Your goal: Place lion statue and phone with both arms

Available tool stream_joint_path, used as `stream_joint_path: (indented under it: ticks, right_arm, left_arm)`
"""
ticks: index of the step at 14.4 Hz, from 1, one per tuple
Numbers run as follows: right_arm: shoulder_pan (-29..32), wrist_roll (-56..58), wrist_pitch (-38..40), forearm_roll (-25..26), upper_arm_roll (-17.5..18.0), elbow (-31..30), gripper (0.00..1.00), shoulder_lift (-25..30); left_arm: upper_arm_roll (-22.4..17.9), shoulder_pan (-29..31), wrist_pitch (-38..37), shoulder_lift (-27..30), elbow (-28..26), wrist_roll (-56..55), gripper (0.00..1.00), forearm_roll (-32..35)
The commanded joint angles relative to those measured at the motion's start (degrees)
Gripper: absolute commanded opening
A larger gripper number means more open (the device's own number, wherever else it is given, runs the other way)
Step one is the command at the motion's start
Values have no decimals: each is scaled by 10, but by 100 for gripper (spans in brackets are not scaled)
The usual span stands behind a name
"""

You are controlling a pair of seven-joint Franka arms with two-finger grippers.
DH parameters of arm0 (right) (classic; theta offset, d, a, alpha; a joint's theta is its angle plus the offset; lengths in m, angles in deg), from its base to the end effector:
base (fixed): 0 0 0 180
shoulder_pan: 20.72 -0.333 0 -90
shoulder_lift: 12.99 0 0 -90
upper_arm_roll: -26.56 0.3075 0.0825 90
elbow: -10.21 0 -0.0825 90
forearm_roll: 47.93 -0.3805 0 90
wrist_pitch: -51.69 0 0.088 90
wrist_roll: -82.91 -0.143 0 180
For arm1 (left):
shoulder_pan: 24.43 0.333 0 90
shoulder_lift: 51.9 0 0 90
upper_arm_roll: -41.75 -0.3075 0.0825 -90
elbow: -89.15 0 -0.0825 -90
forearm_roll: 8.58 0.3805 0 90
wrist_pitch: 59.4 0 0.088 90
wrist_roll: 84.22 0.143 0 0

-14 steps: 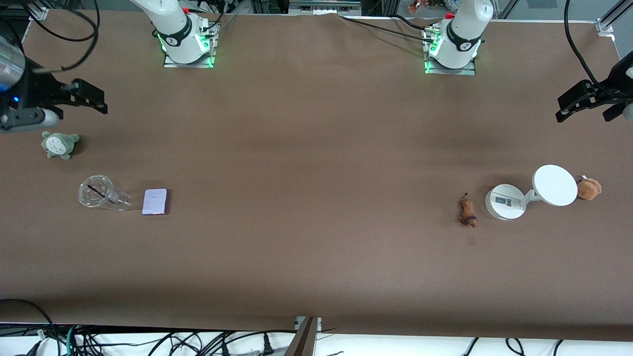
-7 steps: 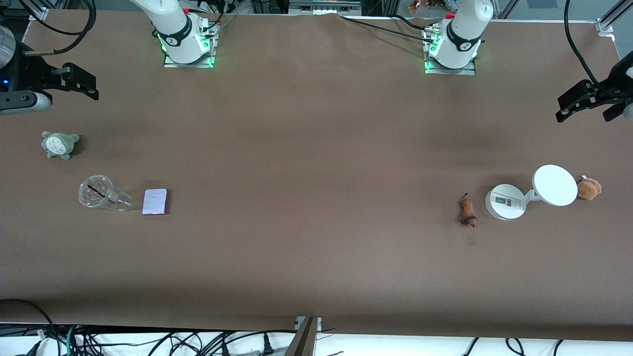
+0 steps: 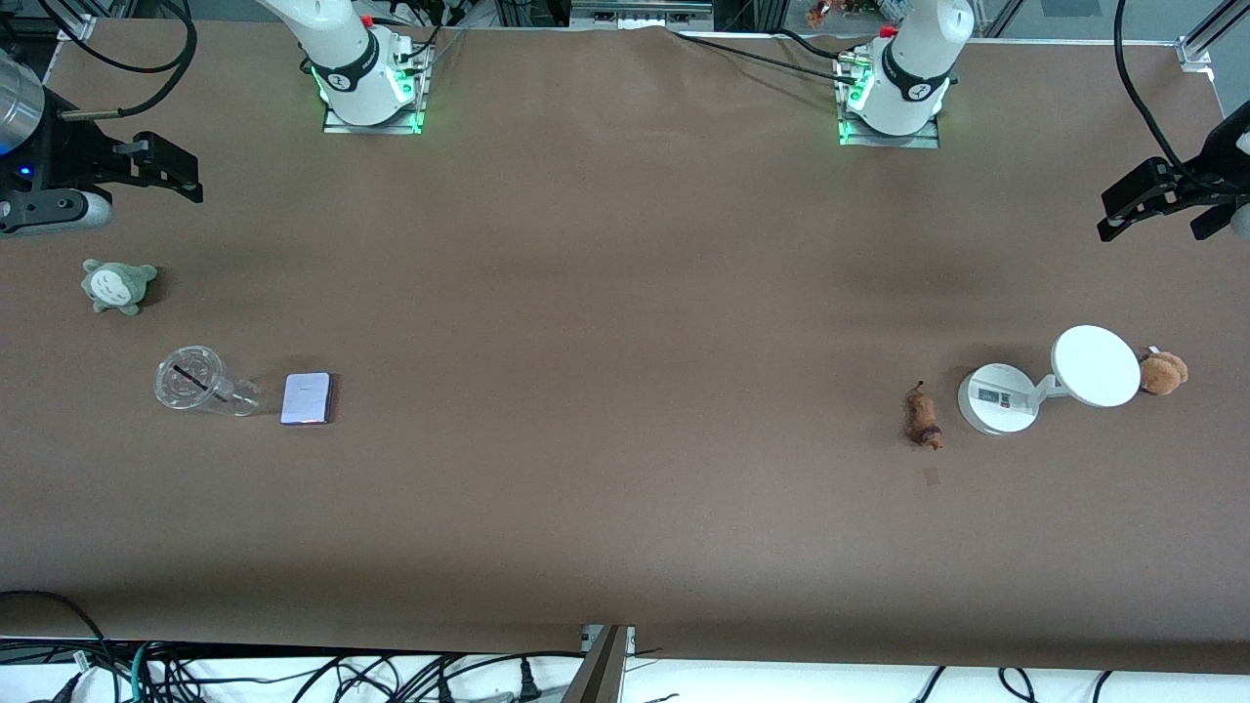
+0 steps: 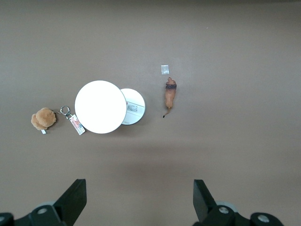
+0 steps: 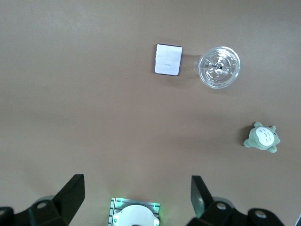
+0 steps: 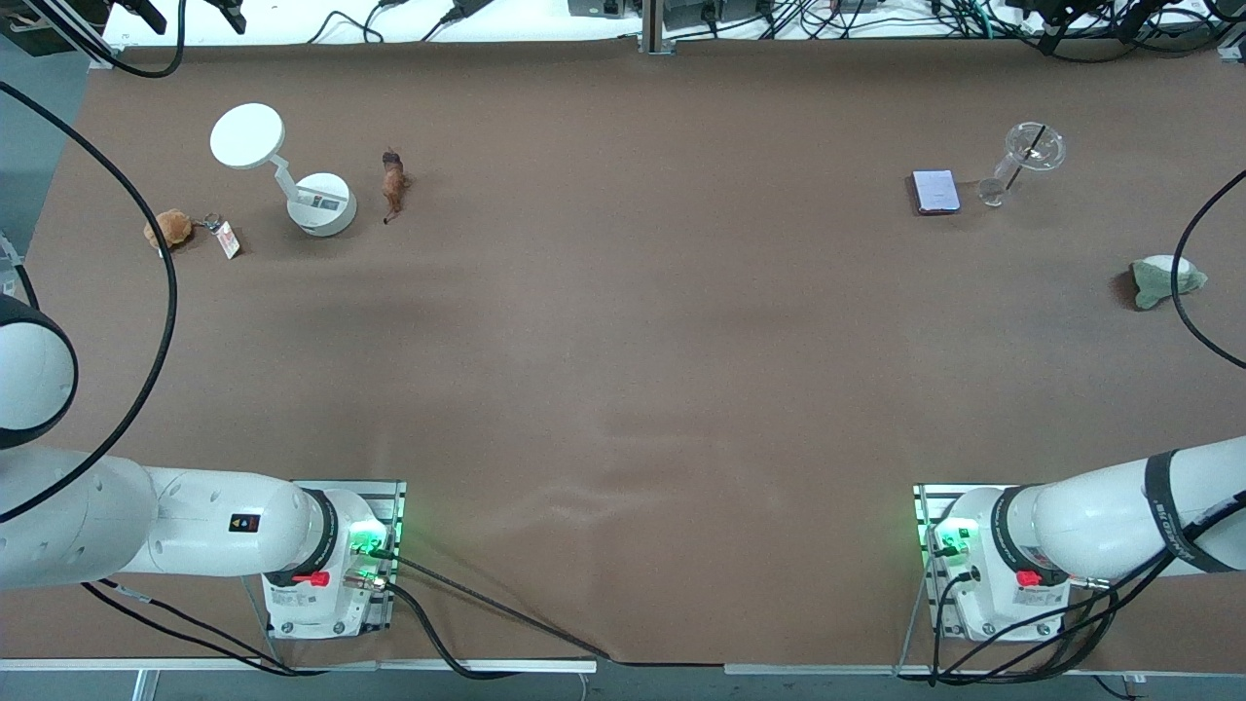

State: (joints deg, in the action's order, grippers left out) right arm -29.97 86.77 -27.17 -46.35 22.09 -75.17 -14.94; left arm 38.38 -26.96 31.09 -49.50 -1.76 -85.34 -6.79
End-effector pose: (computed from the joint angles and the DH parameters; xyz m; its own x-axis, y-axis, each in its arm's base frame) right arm 0.5336 0.0410 0.5834 0.9784 0.1437 -0.1488 0.1483 -0.9887 0.0202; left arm 0.5406 0.0130 0.5962 0.9988 0.0340 0.0350 0.0349 -0.9990 -0.0281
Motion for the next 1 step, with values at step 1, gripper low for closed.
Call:
stream_joint_path:
  ticks: [1]
  right_arm:
    - [-2,7,1,8,2,0,100,2]
  left_arm:
    - [0,2,-11,-10,21,2,100,-5]
